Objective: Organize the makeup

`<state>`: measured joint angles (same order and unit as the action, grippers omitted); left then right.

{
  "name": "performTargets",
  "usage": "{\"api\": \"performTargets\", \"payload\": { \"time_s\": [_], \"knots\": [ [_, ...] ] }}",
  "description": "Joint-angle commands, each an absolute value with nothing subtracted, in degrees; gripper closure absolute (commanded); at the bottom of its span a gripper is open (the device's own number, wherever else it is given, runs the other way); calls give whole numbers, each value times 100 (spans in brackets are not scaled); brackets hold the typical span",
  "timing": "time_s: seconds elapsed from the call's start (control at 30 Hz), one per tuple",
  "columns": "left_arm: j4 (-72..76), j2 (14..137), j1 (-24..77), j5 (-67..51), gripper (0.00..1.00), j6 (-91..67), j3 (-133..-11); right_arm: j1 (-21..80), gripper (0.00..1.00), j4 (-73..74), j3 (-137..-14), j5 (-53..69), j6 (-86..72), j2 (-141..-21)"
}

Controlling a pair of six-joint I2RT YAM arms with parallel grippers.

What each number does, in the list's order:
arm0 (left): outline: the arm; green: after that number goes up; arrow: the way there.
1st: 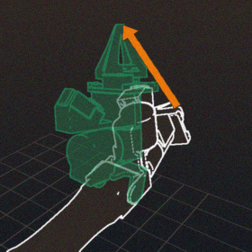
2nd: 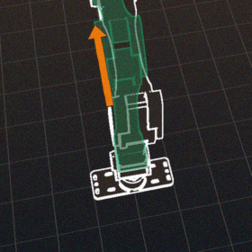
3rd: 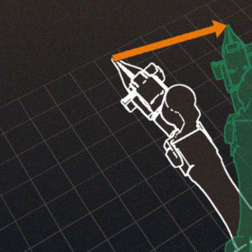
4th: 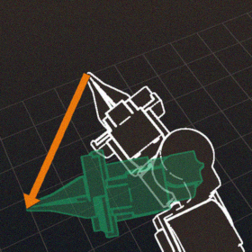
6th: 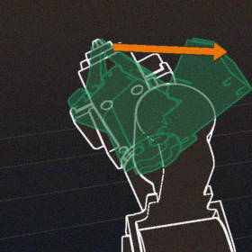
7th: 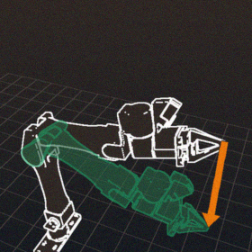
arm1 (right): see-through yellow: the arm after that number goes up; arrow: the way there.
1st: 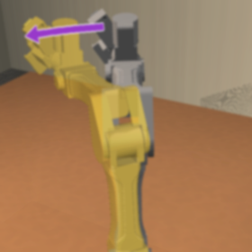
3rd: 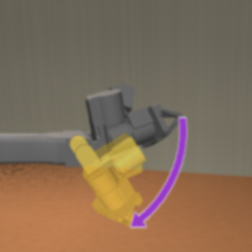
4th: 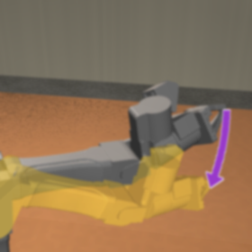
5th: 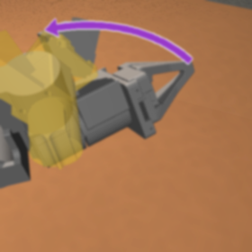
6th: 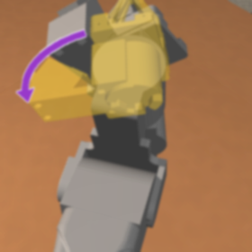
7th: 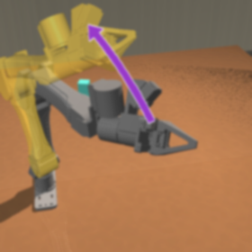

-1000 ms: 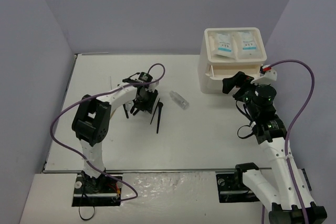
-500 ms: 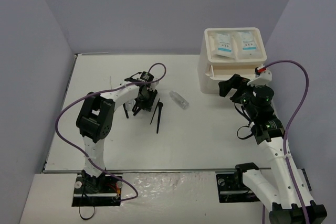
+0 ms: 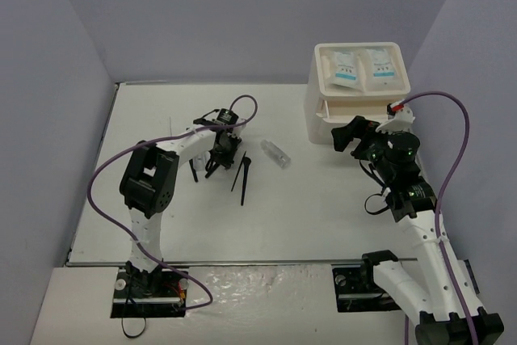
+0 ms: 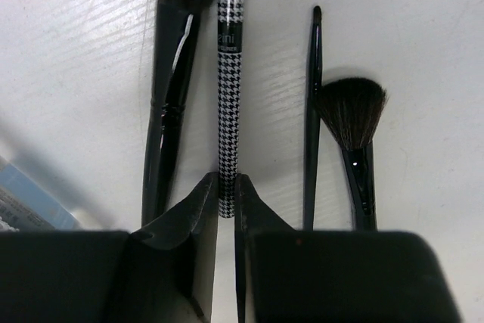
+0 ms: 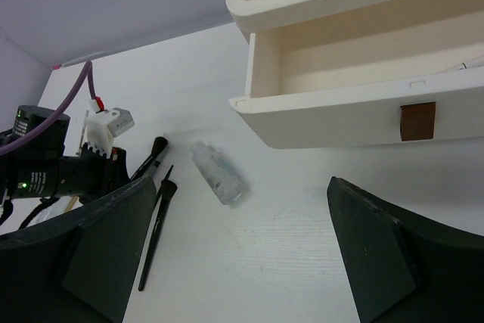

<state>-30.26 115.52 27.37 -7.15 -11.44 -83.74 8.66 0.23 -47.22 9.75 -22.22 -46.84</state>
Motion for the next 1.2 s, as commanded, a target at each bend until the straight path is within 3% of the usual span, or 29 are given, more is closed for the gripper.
{"api": "performTargets", "payload": {
  "time_s": [0.0, 0.47, 0.97, 1.17],
  "knots": [
    [-2846, 11279, 2798, -667, 100, -1105, -8543, 971, 6, -460, -4879, 1323, -2118, -4812],
    [-1932, 9125, 3785, -1002, 100, -1548, -8222, 1493, 12, -1533, -5011, 2551, -3232, -5424],
    [-1203, 8464, 4784, -1271, 100, -2173, -8202, 2193, 33, -2294, -5313, 2448, -3701, -6259],
    [-1130, 8451, 4838, -1336, 100, -2250, -8200, 2324, 52, -2299, -5414, 2339, -3683, -6468]
  ]
}}
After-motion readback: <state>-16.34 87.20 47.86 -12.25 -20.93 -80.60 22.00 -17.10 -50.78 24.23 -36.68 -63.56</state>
